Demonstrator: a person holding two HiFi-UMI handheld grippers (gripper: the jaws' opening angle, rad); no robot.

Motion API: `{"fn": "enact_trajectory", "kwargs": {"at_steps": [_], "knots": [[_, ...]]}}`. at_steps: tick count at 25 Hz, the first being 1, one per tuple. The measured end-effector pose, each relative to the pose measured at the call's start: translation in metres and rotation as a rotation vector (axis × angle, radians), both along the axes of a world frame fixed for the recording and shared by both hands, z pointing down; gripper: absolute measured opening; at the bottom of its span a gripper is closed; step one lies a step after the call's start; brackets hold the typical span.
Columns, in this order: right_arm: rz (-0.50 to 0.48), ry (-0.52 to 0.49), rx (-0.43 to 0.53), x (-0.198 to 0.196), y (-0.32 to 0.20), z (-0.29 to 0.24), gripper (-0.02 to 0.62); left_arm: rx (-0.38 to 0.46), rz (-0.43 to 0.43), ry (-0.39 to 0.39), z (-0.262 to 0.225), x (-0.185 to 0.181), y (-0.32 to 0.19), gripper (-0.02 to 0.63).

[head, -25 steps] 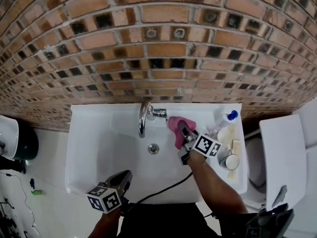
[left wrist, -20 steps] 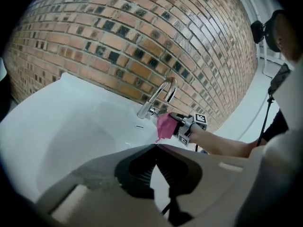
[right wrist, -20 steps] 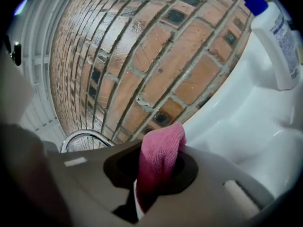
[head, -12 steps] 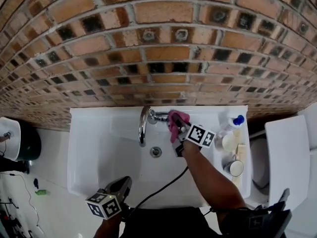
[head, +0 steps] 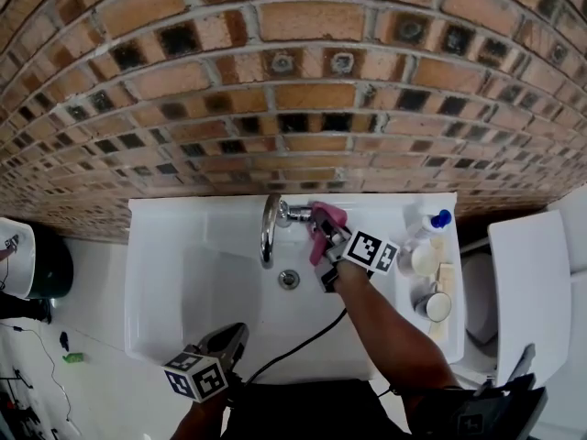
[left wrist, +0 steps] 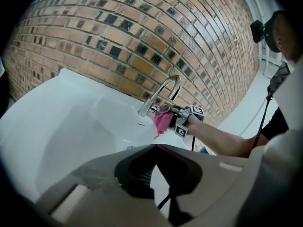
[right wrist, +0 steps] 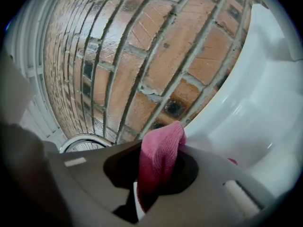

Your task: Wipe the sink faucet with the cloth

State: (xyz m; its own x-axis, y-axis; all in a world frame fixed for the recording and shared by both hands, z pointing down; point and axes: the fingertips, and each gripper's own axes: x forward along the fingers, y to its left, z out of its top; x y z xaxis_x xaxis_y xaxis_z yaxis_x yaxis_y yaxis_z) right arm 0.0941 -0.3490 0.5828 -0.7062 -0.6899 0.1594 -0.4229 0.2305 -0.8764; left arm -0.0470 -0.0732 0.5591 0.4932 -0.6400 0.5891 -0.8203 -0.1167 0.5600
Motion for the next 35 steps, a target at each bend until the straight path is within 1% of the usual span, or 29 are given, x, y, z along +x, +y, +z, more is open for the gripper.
{"fn": "enact_trajectory", "kwargs": {"at_steps": [7,10,14,16,18,20,22,25,27,31,35], "knots": [[0.018,-0.017,0.044,0.003,0.024,-0.025,0.055,0.022,0.064,0.025,-0.002,0.003,-0.004,0.005],[0.021,0.005,0.076,0.004,0.035,-0.034,0.055,0.032,0.091,0.028,-0.004,0.0,-0.007,0.005],[-0.02,0.084,0.153,-0.002,0.056,-0.048,0.055,0.037,0.133,0.024,-0.004,-0.007,-0.011,0.004],[-0.051,0.089,0.172,-0.01,0.07,-0.052,0.055,0.037,0.156,0.024,-0.003,-0.01,-0.014,0.005],[-0.07,0.081,0.171,-0.022,0.082,-0.051,0.055,0.039,0.175,0.025,-0.003,-0.012,-0.017,0.004],[-0.06,0.063,0.138,-0.032,0.087,-0.039,0.055,0.042,0.193,0.026,-0.004,-0.015,-0.02,0.005],[-0.035,0.035,0.078,-0.043,0.084,-0.018,0.055,0.046,0.206,0.027,-0.005,-0.018,-0.022,0.004],[0.004,-0.015,-0.032,-0.055,0.071,0.018,0.055,0.042,0.215,0.022,-0.007,-0.028,-0.018,0.005],[0.044,-0.041,-0.077,-0.057,0.058,0.034,0.055,0.031,0.215,0.013,-0.005,-0.036,-0.013,0.005],[0.113,-0.064,-0.109,-0.05,0.036,0.047,0.055,0.016,0.185,0.001,0.0,-0.055,-0.007,0.005],[0.138,-0.086,-0.13,-0.048,0.031,0.048,0.055,0.013,0.147,0.005,0.001,-0.068,-0.007,0.005]]}}
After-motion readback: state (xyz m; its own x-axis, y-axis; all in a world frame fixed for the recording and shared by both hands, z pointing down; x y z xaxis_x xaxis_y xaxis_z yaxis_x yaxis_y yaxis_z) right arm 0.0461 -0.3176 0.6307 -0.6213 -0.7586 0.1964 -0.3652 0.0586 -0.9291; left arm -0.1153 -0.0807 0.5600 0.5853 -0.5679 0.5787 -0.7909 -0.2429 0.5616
